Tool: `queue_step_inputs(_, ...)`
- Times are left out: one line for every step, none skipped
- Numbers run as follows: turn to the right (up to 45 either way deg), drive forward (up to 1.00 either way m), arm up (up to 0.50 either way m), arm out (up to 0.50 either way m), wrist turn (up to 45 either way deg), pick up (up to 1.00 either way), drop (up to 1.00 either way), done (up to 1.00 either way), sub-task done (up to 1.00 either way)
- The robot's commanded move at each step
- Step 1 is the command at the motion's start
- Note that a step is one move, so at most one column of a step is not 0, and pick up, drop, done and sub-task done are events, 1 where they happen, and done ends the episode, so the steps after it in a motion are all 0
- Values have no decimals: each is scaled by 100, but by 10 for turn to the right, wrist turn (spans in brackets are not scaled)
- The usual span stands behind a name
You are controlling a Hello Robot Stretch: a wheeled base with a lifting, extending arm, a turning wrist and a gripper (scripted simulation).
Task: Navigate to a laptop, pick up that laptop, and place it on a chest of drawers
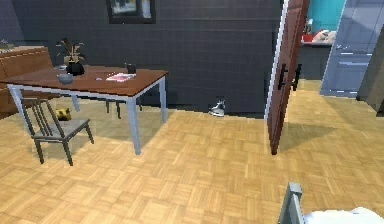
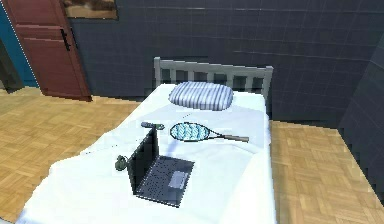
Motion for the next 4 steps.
queue_step_inputs(0, 0, 0, 36, 0, 0, 0, 0, 0)
queue_step_inputs(0, 0, 0, 0, 450, 0, 0, 0, 0)
queue_step_inputs(0, 0, 0, 0, 450, 0, 0, 0, 0)
queue_step_inputs(0, 0, 0, 0, 450, 0, 0, 0, 0)
